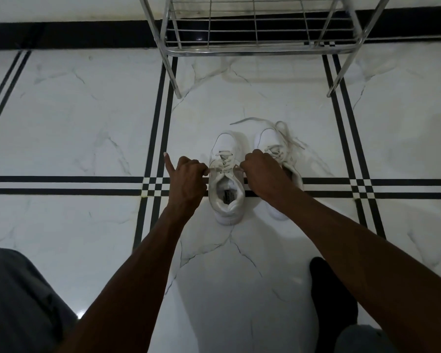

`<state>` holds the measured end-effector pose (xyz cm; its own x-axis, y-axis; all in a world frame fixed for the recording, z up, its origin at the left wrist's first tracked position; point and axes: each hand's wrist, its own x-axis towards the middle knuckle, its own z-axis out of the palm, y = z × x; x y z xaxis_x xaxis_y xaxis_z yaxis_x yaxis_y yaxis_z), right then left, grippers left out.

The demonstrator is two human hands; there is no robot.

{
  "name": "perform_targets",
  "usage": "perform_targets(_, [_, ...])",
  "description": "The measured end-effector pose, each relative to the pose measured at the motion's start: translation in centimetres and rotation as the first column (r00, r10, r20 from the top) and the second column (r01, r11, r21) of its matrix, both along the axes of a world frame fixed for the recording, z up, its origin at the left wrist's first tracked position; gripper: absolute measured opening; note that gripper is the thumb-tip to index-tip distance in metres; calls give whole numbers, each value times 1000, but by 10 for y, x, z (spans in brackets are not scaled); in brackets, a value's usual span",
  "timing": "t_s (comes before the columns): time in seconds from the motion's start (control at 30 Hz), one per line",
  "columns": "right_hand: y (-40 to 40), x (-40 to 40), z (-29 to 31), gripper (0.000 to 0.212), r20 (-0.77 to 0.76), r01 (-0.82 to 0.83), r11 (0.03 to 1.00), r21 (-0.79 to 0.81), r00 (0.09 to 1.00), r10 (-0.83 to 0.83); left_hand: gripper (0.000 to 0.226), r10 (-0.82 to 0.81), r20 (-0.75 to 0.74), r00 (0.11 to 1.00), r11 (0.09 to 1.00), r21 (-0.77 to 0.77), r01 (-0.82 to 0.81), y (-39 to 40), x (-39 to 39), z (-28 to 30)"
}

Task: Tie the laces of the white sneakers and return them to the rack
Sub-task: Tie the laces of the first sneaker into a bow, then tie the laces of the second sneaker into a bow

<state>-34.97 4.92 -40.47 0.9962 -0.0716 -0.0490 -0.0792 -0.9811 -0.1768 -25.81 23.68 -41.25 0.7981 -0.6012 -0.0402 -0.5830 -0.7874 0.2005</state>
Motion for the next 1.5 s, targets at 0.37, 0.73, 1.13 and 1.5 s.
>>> perform_targets(0.37, [20,12,-4,17,-272,454,800,392,888,-371,17,167,-577,799,809,-383,-446,3,-3,-3])
perform_targets(0.73, [49,27,-8,41,-429,551,374,746,827,-364,45,250,-802,542,633,-288,-718,25,30,5])
perform_targets(1.13, [-58,-34,52,10,7,528,420,738,616,-787,31,37,-501,864,827,-471,-309,-97,-32,33])
perform_targets(1.5, [-71,-61,23,35,-260,631,437,641,714,-650,44,58,-618,784,844,-389,-369,-143,-59,10])
